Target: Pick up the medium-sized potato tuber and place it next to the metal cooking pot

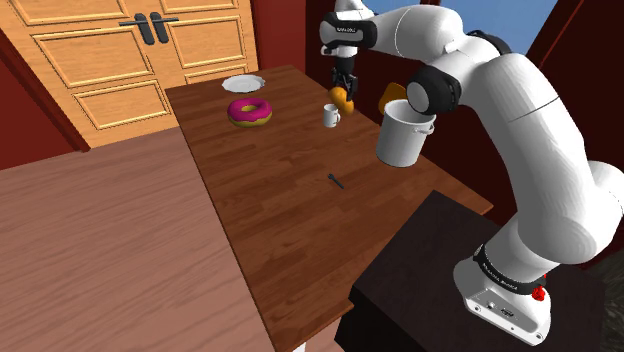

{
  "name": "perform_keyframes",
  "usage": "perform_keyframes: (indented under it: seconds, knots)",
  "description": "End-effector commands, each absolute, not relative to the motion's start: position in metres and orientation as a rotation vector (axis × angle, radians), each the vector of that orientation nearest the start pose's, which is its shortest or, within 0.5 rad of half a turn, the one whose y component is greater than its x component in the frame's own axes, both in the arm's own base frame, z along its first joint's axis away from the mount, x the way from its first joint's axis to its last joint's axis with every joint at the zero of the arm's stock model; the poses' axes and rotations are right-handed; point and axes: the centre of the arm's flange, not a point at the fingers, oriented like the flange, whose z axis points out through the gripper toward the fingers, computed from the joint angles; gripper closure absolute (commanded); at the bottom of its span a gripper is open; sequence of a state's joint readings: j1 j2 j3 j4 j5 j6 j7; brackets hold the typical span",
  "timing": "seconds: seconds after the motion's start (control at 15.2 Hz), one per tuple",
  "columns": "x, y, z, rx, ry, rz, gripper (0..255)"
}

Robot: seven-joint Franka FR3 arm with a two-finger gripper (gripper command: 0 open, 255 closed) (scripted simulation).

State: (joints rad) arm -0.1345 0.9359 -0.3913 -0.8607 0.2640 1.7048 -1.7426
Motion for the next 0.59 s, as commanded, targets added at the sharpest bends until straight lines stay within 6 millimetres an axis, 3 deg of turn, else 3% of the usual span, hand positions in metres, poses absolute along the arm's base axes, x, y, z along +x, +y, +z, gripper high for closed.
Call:
perform_keyframes:
  seconds: [0.0,0.53]
  knots:
    - [0.733,-0.252,0.347,-2.471,-1.914,0.105,255]
    - [0.733,-0.252,0.305,-2.471,-1.914,0.105,255]
